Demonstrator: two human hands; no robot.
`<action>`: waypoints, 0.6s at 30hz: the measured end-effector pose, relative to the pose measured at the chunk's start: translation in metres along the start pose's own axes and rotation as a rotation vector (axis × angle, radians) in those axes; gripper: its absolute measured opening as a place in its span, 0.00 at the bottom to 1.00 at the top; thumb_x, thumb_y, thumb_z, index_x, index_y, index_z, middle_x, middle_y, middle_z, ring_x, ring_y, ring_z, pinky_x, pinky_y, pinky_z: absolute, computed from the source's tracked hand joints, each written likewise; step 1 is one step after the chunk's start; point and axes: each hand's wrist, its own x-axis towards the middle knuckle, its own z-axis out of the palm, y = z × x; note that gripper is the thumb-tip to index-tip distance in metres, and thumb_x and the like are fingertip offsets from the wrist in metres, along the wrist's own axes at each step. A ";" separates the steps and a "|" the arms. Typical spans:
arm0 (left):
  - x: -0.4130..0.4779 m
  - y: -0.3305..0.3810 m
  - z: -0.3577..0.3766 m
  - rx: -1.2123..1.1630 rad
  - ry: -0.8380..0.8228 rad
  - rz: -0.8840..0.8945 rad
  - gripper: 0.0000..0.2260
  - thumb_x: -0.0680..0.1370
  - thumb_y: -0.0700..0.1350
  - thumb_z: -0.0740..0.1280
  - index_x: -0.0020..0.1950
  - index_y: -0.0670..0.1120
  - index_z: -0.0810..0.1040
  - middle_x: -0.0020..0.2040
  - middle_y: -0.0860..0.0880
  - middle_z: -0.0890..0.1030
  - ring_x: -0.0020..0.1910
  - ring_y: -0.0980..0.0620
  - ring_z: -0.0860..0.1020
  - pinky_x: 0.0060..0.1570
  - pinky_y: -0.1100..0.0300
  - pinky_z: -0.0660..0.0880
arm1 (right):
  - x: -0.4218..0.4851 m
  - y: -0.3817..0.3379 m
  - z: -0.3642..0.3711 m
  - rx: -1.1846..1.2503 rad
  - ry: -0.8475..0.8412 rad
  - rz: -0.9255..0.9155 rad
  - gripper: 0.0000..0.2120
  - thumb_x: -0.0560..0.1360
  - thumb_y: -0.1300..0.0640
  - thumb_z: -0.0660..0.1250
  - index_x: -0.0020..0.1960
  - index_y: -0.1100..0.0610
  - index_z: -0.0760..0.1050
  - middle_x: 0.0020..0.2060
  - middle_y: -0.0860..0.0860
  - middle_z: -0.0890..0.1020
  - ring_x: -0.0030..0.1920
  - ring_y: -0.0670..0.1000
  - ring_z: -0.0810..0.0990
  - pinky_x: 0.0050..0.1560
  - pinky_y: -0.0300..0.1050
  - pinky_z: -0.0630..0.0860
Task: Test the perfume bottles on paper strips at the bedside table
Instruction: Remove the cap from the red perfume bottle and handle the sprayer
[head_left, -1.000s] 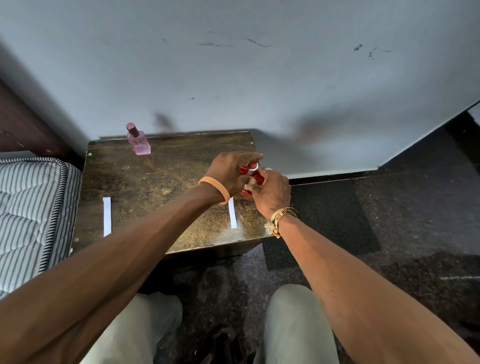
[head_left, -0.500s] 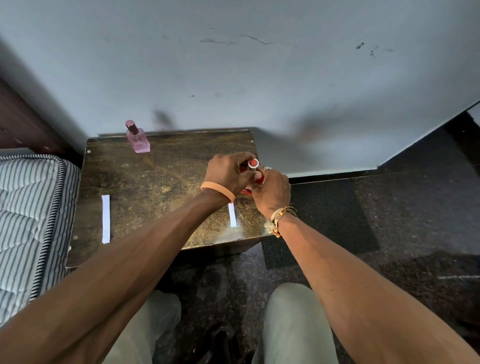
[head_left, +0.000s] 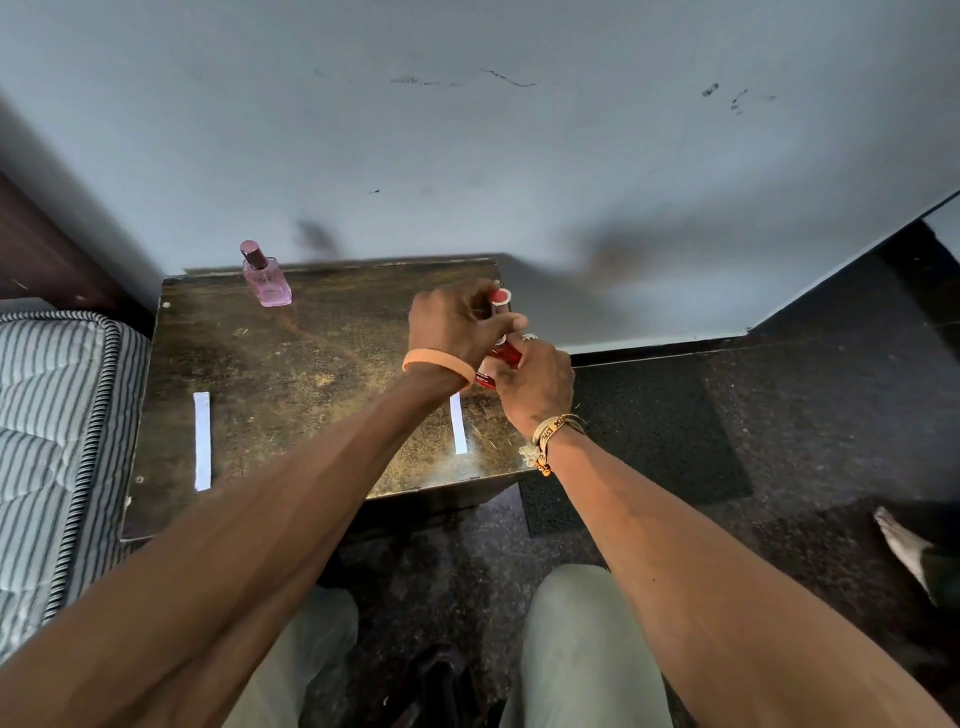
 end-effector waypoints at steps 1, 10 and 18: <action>0.001 0.003 0.001 0.003 -0.030 0.016 0.13 0.65 0.54 0.77 0.46 0.51 0.84 0.39 0.56 0.85 0.38 0.62 0.81 0.38 0.72 0.74 | 0.001 0.001 0.001 0.004 0.002 0.005 0.13 0.73 0.51 0.73 0.56 0.55 0.82 0.47 0.53 0.86 0.50 0.55 0.84 0.53 0.48 0.79; -0.001 -0.005 -0.014 -0.012 -0.140 0.021 0.16 0.68 0.47 0.77 0.54 0.49 0.83 0.49 0.53 0.85 0.46 0.58 0.82 0.49 0.66 0.77 | -0.002 -0.003 -0.007 0.038 -0.041 -0.007 0.22 0.72 0.48 0.73 0.65 0.51 0.77 0.55 0.54 0.84 0.57 0.55 0.81 0.56 0.45 0.75; -0.009 -0.002 -0.024 -0.189 -0.154 -0.131 0.18 0.67 0.39 0.77 0.57 0.48 0.82 0.45 0.55 0.82 0.43 0.59 0.81 0.51 0.62 0.79 | -0.006 -0.005 -0.013 -0.003 -0.112 -0.033 0.27 0.71 0.46 0.75 0.67 0.50 0.74 0.55 0.51 0.84 0.58 0.55 0.81 0.58 0.53 0.78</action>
